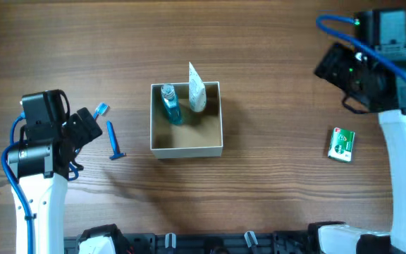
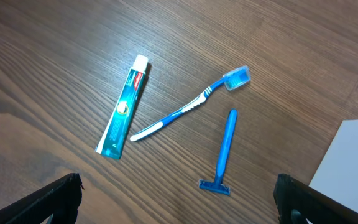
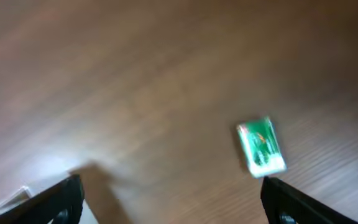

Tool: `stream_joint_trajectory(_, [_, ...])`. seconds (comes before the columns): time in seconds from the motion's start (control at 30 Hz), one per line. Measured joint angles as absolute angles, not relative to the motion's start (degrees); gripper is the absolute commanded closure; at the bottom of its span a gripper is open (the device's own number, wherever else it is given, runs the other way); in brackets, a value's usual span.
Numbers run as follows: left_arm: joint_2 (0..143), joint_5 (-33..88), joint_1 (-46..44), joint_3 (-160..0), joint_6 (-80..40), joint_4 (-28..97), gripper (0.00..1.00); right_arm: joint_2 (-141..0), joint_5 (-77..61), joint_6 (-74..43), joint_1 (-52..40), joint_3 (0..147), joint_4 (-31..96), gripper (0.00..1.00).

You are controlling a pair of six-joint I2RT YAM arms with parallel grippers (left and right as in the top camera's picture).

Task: Pack container
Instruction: 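Move the right gripper to the green Dettol soap box and grasp it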

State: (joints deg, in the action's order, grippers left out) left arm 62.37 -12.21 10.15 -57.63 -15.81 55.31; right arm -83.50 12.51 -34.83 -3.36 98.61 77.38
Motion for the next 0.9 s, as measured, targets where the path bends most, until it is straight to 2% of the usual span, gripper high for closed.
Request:
stream_joint_trajectory(0.07, [62.37,-12.21,10.15,-57.63,-15.81,55.29,0.0,-82.52,10.24,-34.94,-0.86,94.78,79.26,0.0])
stream_joint_trajectory(0.17, [62.37,-12.21,10.15,-57.67,-15.81,55.31,0.0,-78.72,8.62,-35.14,2.02,85.6,77.8,0.0])
stream_joint_trajectory(0.27, [62.37,-12.23,10.15,-57.71,-15.81,55.29,0.0,-75.53,4.54,-32.36,10.72,73.3,70.3,0.0])
stream_joint_trajectory(0.43, [62.37,-12.23,10.15,-57.74,-15.81,55.29,0.0,-77.45,1.96,-26.44,22.59,63.26,61.32,0.0])
stream_joint_trajectory(0.73, [62.37,-12.21,10.15,-57.74,-15.81,55.27,0.0,-86.59,1.69,-20.69,23.94,52.25,44.91,0.0])
stream_joint_trajectory(0.9, [62.37,-12.23,10.15,-57.74,-15.81,55.27,0.0,-93.89,1.69,-14.55,23.94,51.55,39.07,0.0])
